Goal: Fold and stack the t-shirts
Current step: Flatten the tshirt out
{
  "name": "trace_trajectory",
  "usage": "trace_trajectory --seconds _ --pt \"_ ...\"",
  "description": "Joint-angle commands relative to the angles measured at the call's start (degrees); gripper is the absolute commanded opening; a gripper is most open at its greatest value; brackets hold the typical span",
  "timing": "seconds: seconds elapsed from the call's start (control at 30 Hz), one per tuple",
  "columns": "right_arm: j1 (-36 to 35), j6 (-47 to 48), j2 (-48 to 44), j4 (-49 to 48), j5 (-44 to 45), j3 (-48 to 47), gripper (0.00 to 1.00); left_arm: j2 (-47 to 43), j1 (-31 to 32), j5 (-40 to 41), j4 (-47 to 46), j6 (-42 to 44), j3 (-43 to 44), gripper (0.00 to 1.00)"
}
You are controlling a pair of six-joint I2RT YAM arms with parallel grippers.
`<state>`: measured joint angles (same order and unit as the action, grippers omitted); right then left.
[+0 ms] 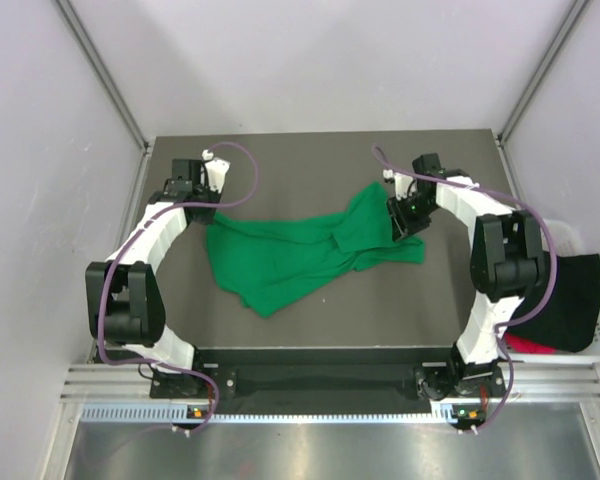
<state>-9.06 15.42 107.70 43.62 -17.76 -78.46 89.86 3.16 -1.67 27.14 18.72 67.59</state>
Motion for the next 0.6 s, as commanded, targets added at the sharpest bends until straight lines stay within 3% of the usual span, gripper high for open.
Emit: trace_trajectory --seconds 0.0,0.57 --pt "0.4 0.6 0.7 1.3 -1.6 -2.1 0.39 -1.9 0.2 -0.3 -1.4 -0.5 -0.5 0.00" --pt "0.4 1.9 2.5 4.3 -7.8 -2.6 0.34 -1.6 0.2 -0.3 -1.6 -0.5 -0.9 0.00"
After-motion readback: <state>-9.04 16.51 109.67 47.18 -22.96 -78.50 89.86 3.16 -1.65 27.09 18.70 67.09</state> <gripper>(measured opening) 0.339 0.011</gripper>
